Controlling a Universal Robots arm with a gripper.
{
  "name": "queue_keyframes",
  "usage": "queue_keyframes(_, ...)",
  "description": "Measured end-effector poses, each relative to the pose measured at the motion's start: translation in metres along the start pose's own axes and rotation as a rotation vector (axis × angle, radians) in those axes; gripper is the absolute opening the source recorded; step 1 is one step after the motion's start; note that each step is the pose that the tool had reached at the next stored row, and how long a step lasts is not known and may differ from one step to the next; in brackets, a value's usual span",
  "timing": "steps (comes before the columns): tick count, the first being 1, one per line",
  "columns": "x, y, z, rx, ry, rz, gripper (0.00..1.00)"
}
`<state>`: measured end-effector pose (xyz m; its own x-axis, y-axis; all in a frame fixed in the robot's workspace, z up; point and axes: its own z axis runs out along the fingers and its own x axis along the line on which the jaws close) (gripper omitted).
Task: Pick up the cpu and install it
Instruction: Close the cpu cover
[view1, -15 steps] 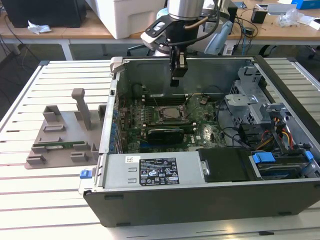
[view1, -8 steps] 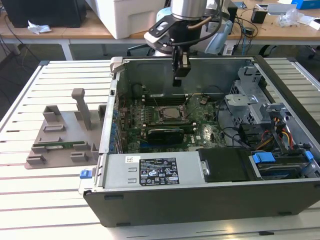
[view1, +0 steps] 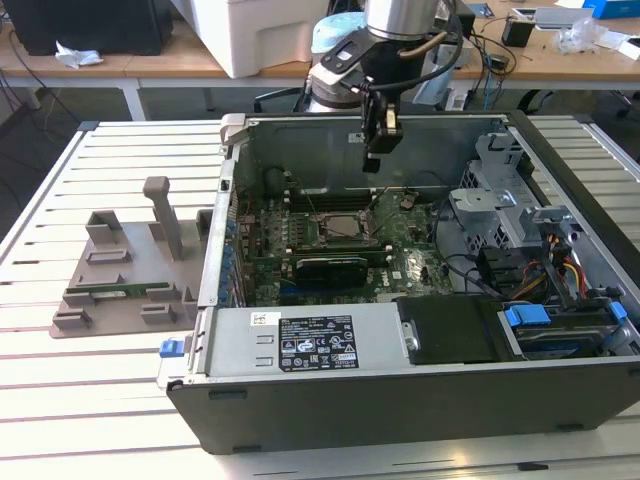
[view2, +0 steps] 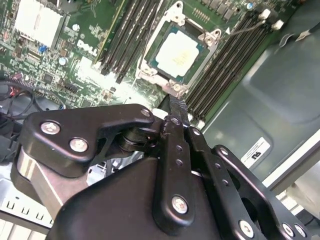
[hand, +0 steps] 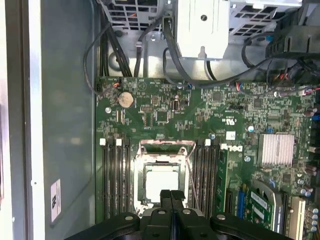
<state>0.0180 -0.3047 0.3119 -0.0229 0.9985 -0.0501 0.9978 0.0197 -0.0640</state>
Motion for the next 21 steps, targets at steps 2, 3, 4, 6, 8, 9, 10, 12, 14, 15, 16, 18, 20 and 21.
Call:
queue_keyframes(2,-0.0001,0.0032,-0.0002,0.0008,-0.0002,0.000,0.11)
queue_keyframes(3,-0.0001,0.0063,-0.0004,0.0015,-0.0005,-0.001,0.11)
queue_keyframes(4,-0.0001,0.0091,-0.0006,0.0019,-0.0008,-0.001,0.11)
queue_keyframes(6,-0.0002,0.0132,-0.0009,0.0023,-0.0012,-0.001,0.11)
queue_keyframes(8,-0.0001,0.0172,-0.0011,0.0025,-0.0020,-0.001,0.11)
queue_keyframes(9,-0.0001,0.0181,-0.0012,0.0025,-0.0026,-0.001,0.11)
queue_keyframes(10,-0.0001,0.0191,-0.0013,0.0026,-0.0033,-0.001,0.11)
queue_keyframes(12,0.0003,0.0245,-0.0013,0.0029,-0.0055,-0.001,0.11)
queue_keyframes(14,0.0006,0.0268,-0.0001,0.0032,-0.0059,-0.001,0.11)
queue_keyframes(15,0.0007,0.0274,0.0007,0.0034,-0.0061,-0.001,0.11)
queue_keyframes(16,0.0009,0.0281,0.0021,0.0037,-0.0061,-0.001,0.11)
queue_keyframes(18,0.0018,0.0324,0.0060,0.0045,-0.0070,-0.002,0.11)
queue_keyframes(20,0.0022,0.0365,0.0076,0.0048,-0.0076,-0.002,0.11)
queue_keyframes(21,0.0026,0.0399,0.0084,0.0049,-0.0080,-0.003,0.11)
